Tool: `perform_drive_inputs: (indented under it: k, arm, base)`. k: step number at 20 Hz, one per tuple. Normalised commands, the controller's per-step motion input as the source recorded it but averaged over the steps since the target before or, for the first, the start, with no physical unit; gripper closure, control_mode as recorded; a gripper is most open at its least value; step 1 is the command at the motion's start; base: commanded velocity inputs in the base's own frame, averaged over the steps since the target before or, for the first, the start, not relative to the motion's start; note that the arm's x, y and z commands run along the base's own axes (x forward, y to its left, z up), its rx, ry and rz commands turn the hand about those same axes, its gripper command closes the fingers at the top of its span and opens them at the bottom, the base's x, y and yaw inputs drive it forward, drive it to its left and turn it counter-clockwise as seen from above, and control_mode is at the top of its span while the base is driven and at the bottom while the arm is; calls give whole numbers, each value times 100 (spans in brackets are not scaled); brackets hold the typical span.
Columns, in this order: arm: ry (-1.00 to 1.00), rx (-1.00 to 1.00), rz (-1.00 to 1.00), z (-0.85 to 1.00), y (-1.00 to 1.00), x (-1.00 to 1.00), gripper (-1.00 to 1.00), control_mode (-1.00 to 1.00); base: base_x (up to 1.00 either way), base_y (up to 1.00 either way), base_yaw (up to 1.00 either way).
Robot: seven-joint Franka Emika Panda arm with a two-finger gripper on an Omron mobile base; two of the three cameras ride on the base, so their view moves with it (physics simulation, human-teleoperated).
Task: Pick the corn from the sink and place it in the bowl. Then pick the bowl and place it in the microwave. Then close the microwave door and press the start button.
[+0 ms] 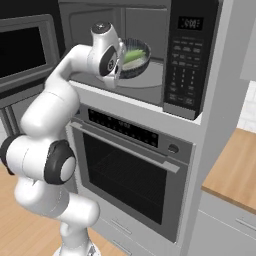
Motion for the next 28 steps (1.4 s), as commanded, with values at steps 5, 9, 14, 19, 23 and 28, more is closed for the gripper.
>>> perform_drive_inputs:
  k: [5, 9, 14, 19, 23, 28]
  arm:
    - [0, 0, 0, -33, -1, 17, -100, -100]
    - [-5, 0, 0, -26, 0, 0, -100, -100]
    - [-20, 0, 0, -3, 0, -6, -100, -100]
    - [-18, 0, 0, 0, 0, -34, -100, -100]
    - [-23, 1, 0, 12, 4, -62, -100, -100]
    - [-21, 0, 1, 34, 22, -84, -100, -100]
  base:
    - [0, 0, 0]
    - [0, 0, 0]
    - [0, 0, 0]
    - [0, 0, 0]
    - [0, 0, 0]
    - [0, 0, 0]
